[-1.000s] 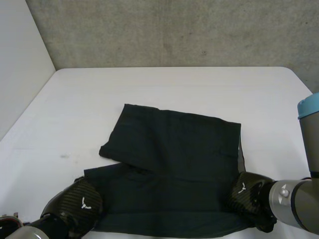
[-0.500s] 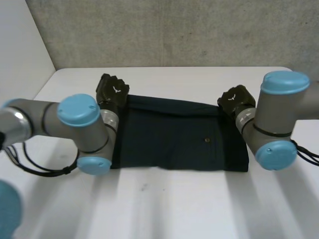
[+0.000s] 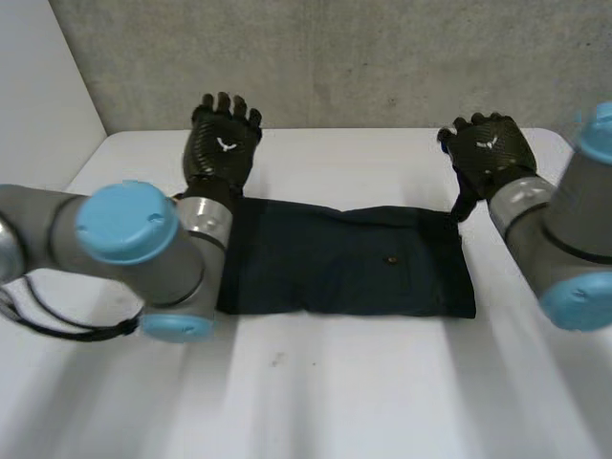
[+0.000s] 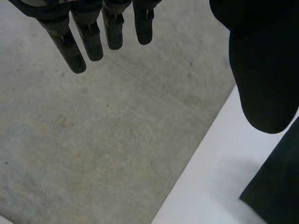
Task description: Fold the shorts.
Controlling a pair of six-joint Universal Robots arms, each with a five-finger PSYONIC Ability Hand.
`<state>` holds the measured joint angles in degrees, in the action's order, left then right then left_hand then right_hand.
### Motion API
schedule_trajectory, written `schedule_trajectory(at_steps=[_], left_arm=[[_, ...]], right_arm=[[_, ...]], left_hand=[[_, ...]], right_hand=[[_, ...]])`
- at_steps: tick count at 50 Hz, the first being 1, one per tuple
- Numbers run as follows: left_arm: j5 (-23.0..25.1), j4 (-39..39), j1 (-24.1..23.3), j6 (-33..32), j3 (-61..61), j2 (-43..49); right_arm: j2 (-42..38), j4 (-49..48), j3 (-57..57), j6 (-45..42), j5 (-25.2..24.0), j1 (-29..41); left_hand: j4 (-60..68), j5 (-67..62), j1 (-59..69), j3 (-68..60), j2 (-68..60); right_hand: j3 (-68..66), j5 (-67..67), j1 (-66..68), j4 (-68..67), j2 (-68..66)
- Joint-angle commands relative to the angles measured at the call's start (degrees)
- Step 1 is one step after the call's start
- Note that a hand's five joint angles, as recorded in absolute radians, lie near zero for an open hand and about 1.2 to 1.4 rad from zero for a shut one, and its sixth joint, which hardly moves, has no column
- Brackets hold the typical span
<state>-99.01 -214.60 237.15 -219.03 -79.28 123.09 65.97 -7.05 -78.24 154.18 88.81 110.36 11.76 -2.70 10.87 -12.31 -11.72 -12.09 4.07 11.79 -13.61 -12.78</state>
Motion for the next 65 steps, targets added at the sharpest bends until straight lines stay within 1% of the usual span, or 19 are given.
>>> schedule_trajectory(at_steps=[1,7,13,16,19,20,22,31,36,41,44,49,52,55,58,61,62,64,65], left_arm=[[0.3,7.24,-0.98,16.92,-15.96,-15.22],[0.66,10.25,-1.69,25.93,-23.37,-18.33],[0.39,9.81,-1.43,25.93,-25.05,-17.71],[0.48,9.72,-1.25,25.93,-24.79,-16.92],[0.39,9.72,-1.16,25.93,-24.7,-16.31],[0.39,9.72,-1.16,25.93,-24.7,-16.22],[0.31,9.72,-1.08,25.93,-24.79,-16.13],[0.13,9.81,-1.25,25.93,-25.31,-16.57],[-0.05,10.07,-1.25,25.93,-25.49,-17.1],[-0.05,10.07,-1.25,25.93,-25.49,-17.36],[-0.05,10.07,-1.25,25.93,-25.4,-17.27],[-0.14,10.07,-1.25,25.93,-25.58,-17.27],[-0.22,10.07,-1.25,25.93,-25.58,-17.36],[-0.22,10.07,-1.25,25.93,-25.75,-17.71],[-0.31,10.07,-0.99,25.93,-25.75,-18.59],[-0.22,10.16,-0.11,25.93,-25.58,-19.38],[-0.22,10.16,0.06,25.93,-25.4,-19.64],[-0.05,9.81,0.77,25.93,-24.61,-20.26],[0.04,9.72,1.12,25.93,-23.91,-20.35]], right_arm=[[6.01,11.26,-11.82,2.52,-9.08,-2.6],[4.7,2.94,-19.66,2.88,-9.71,-4.45],[-5.3,-7.35,-19.77,1.48,-8.65,-4.54],[-7.78,-7.89,-18.62,0.86,-8.57,-4.63],[-9.1,-8.33,-17.65,0.42,-8.56,-4.98],[-9.02,-8.5,-17.56,0.42,-8.57,-5.33],[-8.05,-8.77,-17.65,0.42,-8.65,-6.82],[2.58,-5.87,-19.32,-0.81,-8.83,-11.39],[5.48,-0.34,-18.18,-10.36,-9.27,-16.75],[5.66,0.99,-15.81,-19.78,-8.57,-17.02],[5.4,1.08,-13.35,-24.1,-8.92,-14.31],[3.91,0.73,-7.38,-26.04,-11.02,-2.89],[0.4,1.16,-3.95,-26.82,-14.97,3.71],[-4.08,1.51,-0.61,-30.24,-21.37,13.26],[-7.94,1.86,0.28,-33.84,-24.63,18.29],[-10.95,3.01,0.63,-35.09,-26.05,19.36],[-11.21,3.53,0.72,-35.09,-26.06,19.45],[-10.6,5.11,0.81,-33.6,-26.14,19.54],[-10.25,5.12,0.89,-32.38,-25.8,19.37]], left_hand=[[-1.38,2.31,-0.49,1.92,1.34],[-1.21,2.15,-0.32,1.75,1.17],[-1.04,1.98,-0.15,1.59,1.0],[-1.21,2.14,-0.32,1.75,1.17],[-1.04,1.98,-0.15,1.59,1.0],[-1.04,1.98,-0.15,1.59,1.0],[-1.04,1.98,-0.15,1.59,1.0],[-1.04,1.98,-0.15,1.59,1.0],[-1.21,2.15,-0.32,1.75,1.17],[-1.21,2.15,-0.32,1.75,1.17],[-1.21,2.15,-0.32,1.75,1.17],[-1.21,2.15,-0.32,1.75,1.17],[-1.21,2.15,-0.32,1.75,1.17],[-1.21,2.15,-0.32,1.75,1.17],[-1.38,2.31,-0.49,1.92,1.34],[-1.54,2.48,-0.66,2.09,1.5],[-1.55,2.48,-0.66,2.09,1.5],[-1.71,2.65,-0.83,2.26,1.67],[-1.71,2.65,-0.83,2.26,1.67]], right_hand=[[2.09,-4.07,-1.79,3.61,2.78],[-1.86,-0.11,2.16,-0.35,-1.17],[-14.25,12.28,14.56,-12.74,-13.57],[-17.66,15.69,17.96,-16.15,-16.98],[-58.56,56.59,58.87,-57.05,-57.88],[-67.81,65.84,68.12,-66.3,-67.13],[-67.91,65.93,68.21,-66.39,-67.22],[-67.91,65.93,68.21,-66.39,-67.22],[-67.91,65.93,68.21,-66.39,-67.22],[-67.91,65.93,68.21,-66.39,-67.22],[-67.91,65.93,68.21,-66.39,-67.22],[-67.91,65.93,68.21,-66.39,-67.22],[-67.91,65.93,68.21,-66.39,-67.22],[-67.91,65.93,68.21,-66.39,-67.22],[-67.91,65.93,68.21,-66.39,-67.22],[-67.91,65.93,68.21,-66.39,-67.22],[-65.3,63.33,65.61,-63.79,-64.62],[-10.74,8.76,11.04,-9.22,-10.05],[2.05,-4.02,-1.74,3.56,2.73]])
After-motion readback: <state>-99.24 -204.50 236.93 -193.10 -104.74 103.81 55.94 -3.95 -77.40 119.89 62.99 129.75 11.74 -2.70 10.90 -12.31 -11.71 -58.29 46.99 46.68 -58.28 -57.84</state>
